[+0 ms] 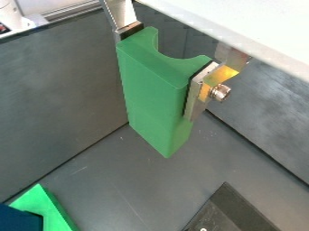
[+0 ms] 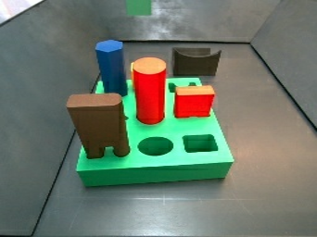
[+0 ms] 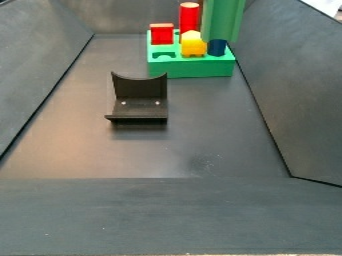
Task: Pick up the arch object. Move up. Place the arch object on the fixture. Regrasp the arch object. Rotate the arch object. Move to above the board. Insert the arch object.
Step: Rotate the arch object.
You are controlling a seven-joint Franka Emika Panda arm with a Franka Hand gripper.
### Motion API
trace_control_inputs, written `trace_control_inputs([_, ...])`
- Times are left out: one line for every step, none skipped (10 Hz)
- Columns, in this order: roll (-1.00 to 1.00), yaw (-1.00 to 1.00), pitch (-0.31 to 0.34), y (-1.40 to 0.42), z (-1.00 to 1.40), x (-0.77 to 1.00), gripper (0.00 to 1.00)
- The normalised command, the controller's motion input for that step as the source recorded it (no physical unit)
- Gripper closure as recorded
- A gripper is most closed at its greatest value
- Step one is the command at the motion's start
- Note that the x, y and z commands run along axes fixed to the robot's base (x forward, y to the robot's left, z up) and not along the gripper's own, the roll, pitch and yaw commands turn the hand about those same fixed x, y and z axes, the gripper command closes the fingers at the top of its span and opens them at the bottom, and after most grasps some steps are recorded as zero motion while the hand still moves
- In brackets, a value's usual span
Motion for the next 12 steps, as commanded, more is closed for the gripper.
trace_control_inputs([-0.34,-0.18,0.092,0.00,-1.00,0.00,1.00])
trace_control_inputs([-0.33,-0.12,0.062,0.00,-1.00,0.01,1.00])
trace_control_inputs([-0.30,-0.10,0.036,0.01,-1.00,0.02,1.00])
trace_control_inputs([-0.24,-0.07,-0.005,0.01,-1.00,0.02,1.00])
trace_control_inputs([-0.21,-0.06,-0.034,0.02,-1.00,0.01,1.00])
trace_control_inputs([-0.19,-0.05,-0.053,0.02,-1.00,0.01,1.00])
trace_control_inputs([-0.19,-0.05,-0.055,0.02,-1.00,0.02,1.00])
trace_control_inputs([-0.19,-0.05,-0.052,0.02,-1.00,0.02,1.00])
trace_control_inputs([-0.20,-0.05,-0.049,0.02,-1.00,0.02,1.00])
trace_control_inputs([-0.20,-0.05,-0.055,0.02,-1.00,0.02,1.00])
trace_control_inputs([-0.20,-0.04,-0.057,0.03,-1.00,0.02,1.00])
trace_control_inputs([-0.21,-0.04,-0.063,0.03,-0.95,0.02,1.00])
